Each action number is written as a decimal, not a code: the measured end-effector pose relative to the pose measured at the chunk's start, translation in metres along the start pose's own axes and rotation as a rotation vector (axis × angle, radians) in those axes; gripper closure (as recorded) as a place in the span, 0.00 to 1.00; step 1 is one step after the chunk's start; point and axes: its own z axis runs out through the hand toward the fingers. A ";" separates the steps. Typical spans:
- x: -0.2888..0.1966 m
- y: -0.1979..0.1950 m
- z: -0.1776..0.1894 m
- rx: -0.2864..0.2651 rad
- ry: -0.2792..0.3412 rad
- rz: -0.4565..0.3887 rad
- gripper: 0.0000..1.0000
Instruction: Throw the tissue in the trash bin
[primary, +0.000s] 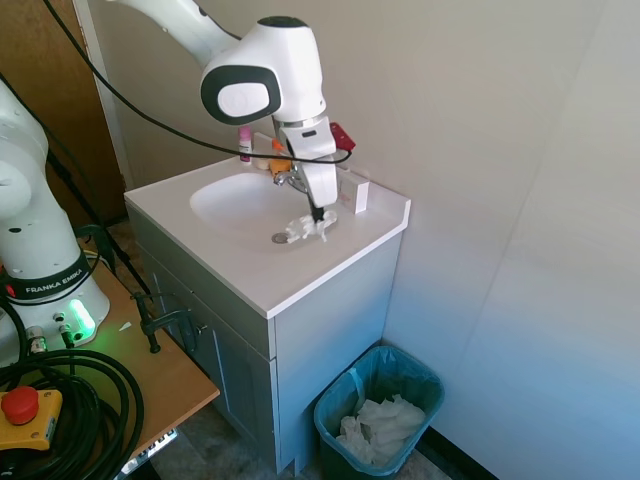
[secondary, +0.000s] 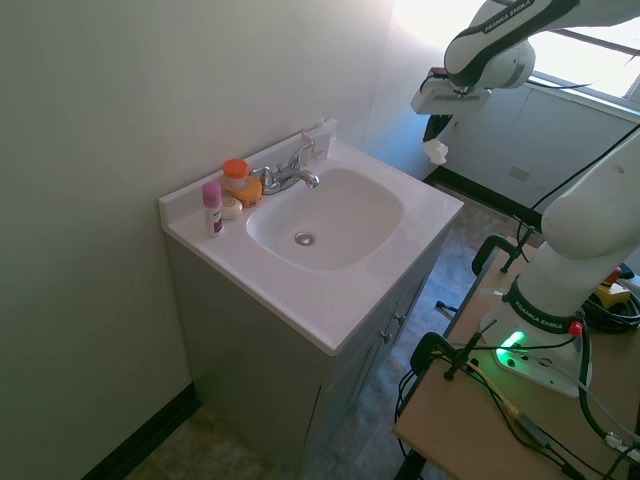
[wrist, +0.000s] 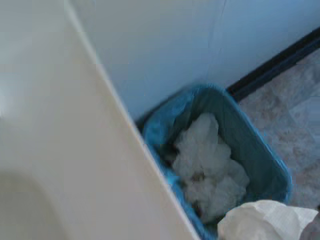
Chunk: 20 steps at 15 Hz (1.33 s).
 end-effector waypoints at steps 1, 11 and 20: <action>0.022 -0.003 0.002 0.018 0.025 0.063 1.00; 0.110 -0.023 0.178 -0.108 0.058 0.313 0.00; 0.109 -0.032 0.189 -0.113 0.017 0.244 0.00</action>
